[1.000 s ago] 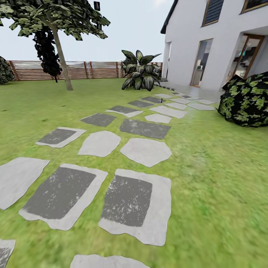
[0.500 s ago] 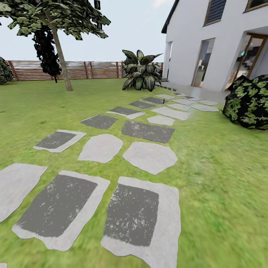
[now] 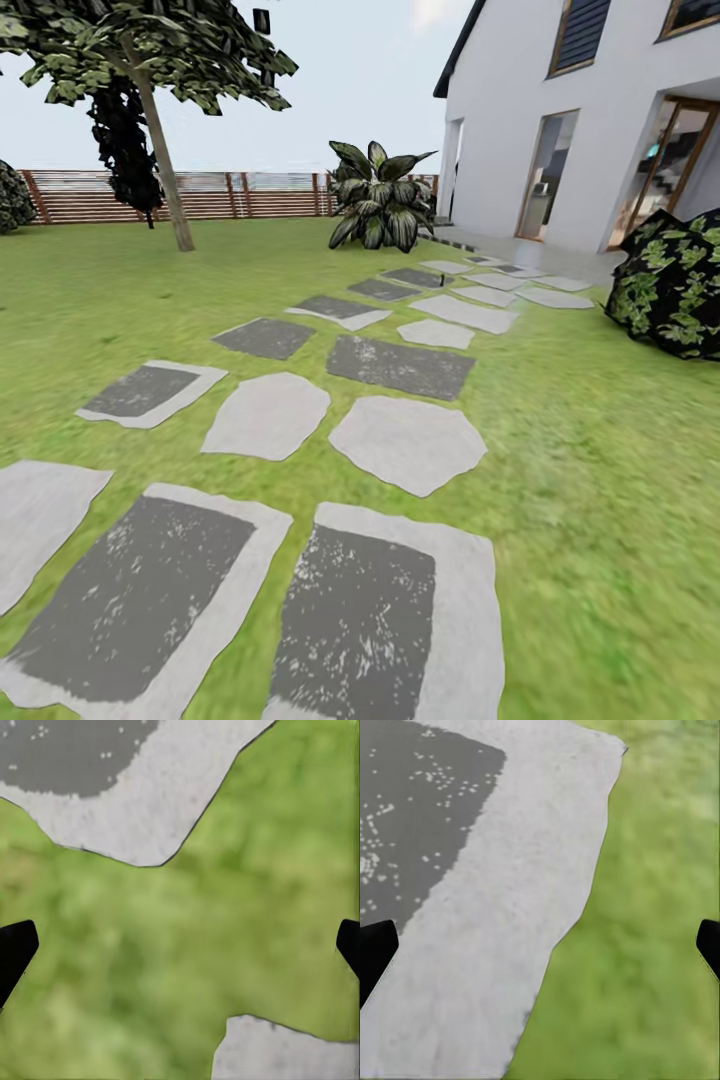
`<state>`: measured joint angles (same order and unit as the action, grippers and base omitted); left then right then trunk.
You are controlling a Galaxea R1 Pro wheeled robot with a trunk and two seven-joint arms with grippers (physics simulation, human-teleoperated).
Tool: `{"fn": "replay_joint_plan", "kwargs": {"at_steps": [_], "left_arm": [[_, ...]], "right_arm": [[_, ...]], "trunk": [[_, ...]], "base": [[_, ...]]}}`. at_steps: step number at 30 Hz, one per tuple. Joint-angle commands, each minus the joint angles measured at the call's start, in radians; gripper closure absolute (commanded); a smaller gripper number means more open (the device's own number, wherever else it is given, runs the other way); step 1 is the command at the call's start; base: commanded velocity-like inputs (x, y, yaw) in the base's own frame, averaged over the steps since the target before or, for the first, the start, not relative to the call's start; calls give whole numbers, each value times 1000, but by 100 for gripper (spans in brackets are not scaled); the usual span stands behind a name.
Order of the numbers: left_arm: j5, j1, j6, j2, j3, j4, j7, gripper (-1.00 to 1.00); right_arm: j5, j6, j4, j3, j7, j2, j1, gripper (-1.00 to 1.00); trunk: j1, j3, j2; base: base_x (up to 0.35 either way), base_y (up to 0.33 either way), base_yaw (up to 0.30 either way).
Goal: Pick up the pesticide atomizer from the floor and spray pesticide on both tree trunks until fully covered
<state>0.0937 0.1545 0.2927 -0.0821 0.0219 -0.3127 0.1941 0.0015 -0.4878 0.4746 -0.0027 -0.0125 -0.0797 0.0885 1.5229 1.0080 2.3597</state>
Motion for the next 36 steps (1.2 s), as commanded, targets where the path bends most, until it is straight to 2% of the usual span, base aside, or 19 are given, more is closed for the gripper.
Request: {"fn": "replay_joint_plan", "kwargs": {"at_steps": [1, 36], "left_arm": [[10, 0, 4, 0, -2, 1, -1, -100], [9, 0, 5, -1, -2, 1, -1, -100]], "right_arm": [[0, -3, -1, 0, -1, 0, 0, -100], [0, -3, -1, -1, -1, 0, 0, -100]], "trunk": [[0, 1, 0], [0, 1, 0]], "base": [[339, 0, 0], [340, 0, 0]]}}
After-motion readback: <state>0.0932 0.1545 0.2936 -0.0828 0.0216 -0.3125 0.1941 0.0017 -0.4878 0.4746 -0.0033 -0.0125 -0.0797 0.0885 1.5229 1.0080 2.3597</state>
